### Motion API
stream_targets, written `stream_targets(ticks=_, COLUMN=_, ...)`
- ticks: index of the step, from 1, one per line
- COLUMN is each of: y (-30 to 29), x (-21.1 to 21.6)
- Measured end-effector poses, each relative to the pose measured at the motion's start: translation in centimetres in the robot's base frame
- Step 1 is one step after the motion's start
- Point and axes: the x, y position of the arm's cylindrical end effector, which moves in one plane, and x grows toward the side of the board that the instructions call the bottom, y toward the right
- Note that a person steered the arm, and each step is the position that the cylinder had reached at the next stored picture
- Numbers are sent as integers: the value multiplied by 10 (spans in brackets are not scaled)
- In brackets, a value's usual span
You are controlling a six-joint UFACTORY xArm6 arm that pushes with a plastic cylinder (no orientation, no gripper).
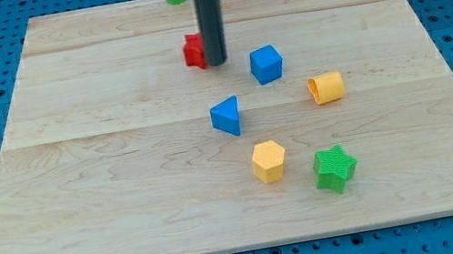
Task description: Place the red star towards the bottom of the green circle
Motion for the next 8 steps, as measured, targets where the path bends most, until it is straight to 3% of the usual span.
stream_targets(ticks=2, y=-52, x=-50)
stream_targets(ticks=4, y=-115, x=-35)
stream_targets(ticks=6, y=-53, x=-117)
stream_targets(ticks=8, y=-56, x=-78)
